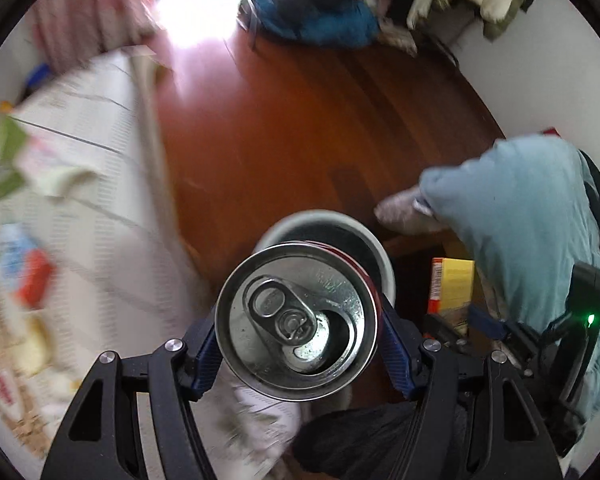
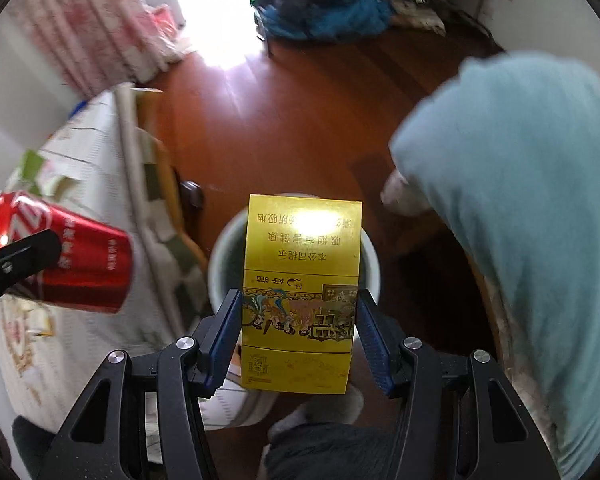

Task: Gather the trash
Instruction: 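Carry the can and yellow box to the wastebasket and release both, then grasp the white medicine box with the left tool while the right tool grasps the milk carton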

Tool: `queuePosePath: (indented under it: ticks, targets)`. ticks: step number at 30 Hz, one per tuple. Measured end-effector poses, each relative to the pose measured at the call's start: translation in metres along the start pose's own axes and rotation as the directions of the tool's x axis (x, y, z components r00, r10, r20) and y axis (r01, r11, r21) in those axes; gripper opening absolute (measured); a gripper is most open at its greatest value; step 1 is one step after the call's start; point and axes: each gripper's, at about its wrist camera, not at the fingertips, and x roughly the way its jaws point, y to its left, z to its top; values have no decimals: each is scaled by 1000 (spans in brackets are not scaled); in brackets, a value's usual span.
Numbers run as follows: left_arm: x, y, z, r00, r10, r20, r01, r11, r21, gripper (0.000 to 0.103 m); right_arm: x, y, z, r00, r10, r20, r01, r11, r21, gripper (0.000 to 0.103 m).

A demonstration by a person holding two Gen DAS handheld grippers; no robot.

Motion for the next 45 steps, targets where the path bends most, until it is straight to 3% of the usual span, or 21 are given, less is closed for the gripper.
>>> queuePosePath:
  ticks: [3,8,11,14,15,16,17,18,20,25,30,37,45]
  targets:
    - [47,-3,14,993,-57,-103,54,998,-32,65,32,-13,3,999,6,-48,-5,1000,22,58]
    - [86,-6,25,978,-105,-182,92,993,-77,68,77,-28,11,994,17,-107,-12,999,50,58]
    - [99,-6,28,971,-130,-200,110,988,-112,102,99,-38,12,989,30,-145,-22,998,59,58]
    - [97,-5,29,976,-119,-184,96,987,-131,102,115,-39,14,984,37,-174,-26,997,69,59]
    - [95,-4,28,977,-108,-183,85,988,-127,102,120,-40,13,982,52,-184,-39,996,74,62]
    - [91,-3,27,980,-86,-177,66,991,-118,102,120,-41,11,981,52,-185,-38,996,77,72]
    - [86,-2,25,984,-64,-166,47,993,-108,102,121,-43,13,982,44,-184,-31,997,76,97]
    - [82,-1,24,986,-45,-159,30,995,-99,102,119,-43,13,984,44,-173,-32,997,73,103]
    - [70,-2,19,991,19,-134,-28,997,-67,102,116,-39,12,985,43,-170,-32,997,72,103]
    - [35,-3,-5,980,192,-51,-192,981,8,102,95,-25,0,989,-5,-149,12,999,47,103]
    - [6,-7,-30,965,262,-3,-262,965,26,102,56,-18,-13,994,-31,-108,35,999,36,103]
    - [-46,-32,-54,945,313,99,-318,947,49,102,-15,-7,-35,999,-47,-21,47,998,34,103]
    - [-118,-47,-76,931,294,216,-309,950,41,102,-107,0,-57,994,-38,103,33,998,56,103]
